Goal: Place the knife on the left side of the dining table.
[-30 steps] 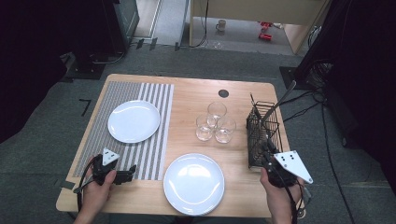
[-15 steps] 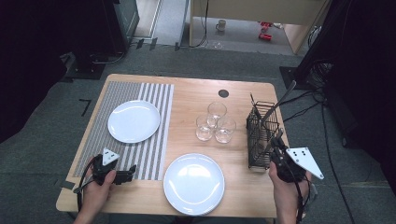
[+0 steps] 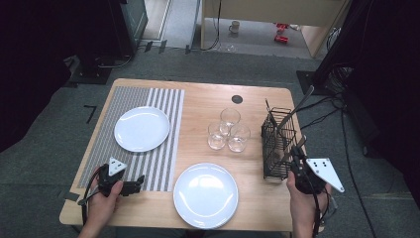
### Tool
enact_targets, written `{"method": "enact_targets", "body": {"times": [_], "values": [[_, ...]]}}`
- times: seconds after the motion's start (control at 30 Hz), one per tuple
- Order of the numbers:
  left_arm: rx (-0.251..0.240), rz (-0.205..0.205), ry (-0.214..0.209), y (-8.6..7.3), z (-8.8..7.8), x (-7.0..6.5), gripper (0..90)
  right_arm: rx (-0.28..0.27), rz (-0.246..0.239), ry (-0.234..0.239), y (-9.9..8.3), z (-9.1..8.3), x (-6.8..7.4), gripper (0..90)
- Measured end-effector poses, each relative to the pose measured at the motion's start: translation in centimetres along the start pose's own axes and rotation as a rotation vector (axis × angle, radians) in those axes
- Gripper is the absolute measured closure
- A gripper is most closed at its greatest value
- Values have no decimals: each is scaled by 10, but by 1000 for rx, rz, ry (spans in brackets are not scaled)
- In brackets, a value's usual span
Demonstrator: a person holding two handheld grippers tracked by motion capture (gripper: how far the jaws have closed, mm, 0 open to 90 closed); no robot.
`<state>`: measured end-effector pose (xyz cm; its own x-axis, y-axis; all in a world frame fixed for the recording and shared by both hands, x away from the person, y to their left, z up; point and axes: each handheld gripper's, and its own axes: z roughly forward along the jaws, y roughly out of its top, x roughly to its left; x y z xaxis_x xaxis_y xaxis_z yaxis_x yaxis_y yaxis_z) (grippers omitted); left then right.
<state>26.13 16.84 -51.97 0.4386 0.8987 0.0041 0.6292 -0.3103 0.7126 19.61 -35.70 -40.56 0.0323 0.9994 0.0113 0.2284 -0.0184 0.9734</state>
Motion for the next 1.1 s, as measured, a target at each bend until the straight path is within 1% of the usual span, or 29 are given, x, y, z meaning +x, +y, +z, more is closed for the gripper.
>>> {"method": "enact_targets", "body": {"times": [0.3, 0.33, 0.43, 0.53, 0.57, 0.63, 0.67, 0.73, 0.93, 1.1], "values": [[0, 0, 0, 0, 0, 0, 19, -42, -2, 18, 16, -9, 2, 839], [0, 0, 0, 0, 0, 0, 19, -51, -4, 24, 20, -12, 3, 839], [0, 0, 0, 0, 0, 0, 19, -57, -8, 24, 23, -13, 5, 840], [0, 0, 0, 0, 0, 0, 19, -70, -1, 32, 32, -17, 8, 840], [0, 0, 0, 0, 0, 0, 19, -70, -1, 32, 32, -17, 8, 840], [0, 0, 0, 0, 0, 0, 19, -78, -3, 32, 37, -19, 9, 840], [0, -1, 0, 0, 0, 0, 19, -86, -6, 35, 42, -21, 11, 840], [0, -1, 0, 0, 0, 0, 19, -91, -9, 35, 45, -23, 11, 840], [0, -1, -1, 0, 0, 0, 19, -114, -20, 50, 58, -31, 16, 840], [0, -1, -1, 0, 0, 0, 19, -130, -15, 71, 69, -38, 19, 840]]}}
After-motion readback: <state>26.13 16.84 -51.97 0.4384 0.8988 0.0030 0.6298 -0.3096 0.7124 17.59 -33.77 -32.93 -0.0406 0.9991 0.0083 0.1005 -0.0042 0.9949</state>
